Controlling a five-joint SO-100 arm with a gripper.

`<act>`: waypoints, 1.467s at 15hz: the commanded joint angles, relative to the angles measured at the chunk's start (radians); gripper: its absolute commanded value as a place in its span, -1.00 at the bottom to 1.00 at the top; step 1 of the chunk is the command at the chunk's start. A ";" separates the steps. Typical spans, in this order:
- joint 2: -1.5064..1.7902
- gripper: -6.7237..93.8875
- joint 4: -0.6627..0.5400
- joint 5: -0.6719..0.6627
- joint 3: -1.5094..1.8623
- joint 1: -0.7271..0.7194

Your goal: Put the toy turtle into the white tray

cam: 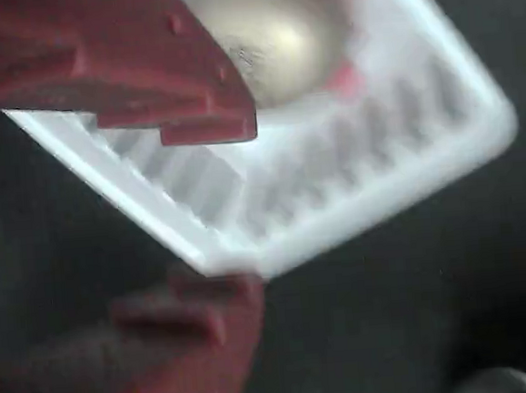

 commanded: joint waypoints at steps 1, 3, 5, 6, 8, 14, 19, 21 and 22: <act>0.327 -0.87 -0.190 0.018 0.310 -0.087; 0.512 -0.87 -0.242 0.017 0.558 -0.175; 0.703 -0.87 -0.253 0.009 0.798 -0.255; 0.798 -0.87 -0.247 0.003 0.907 -0.287; 0.973 -0.87 -0.209 -0.002 1.101 -0.330; 1.348 -0.87 -0.147 -0.054 1.519 -0.322; 1.687 -0.87 0.040 -0.055 1.654 -0.301; 1.784 -0.87 0.141 -0.063 1.660 -0.298; 1.819 -0.87 0.183 -0.063 1.661 -0.307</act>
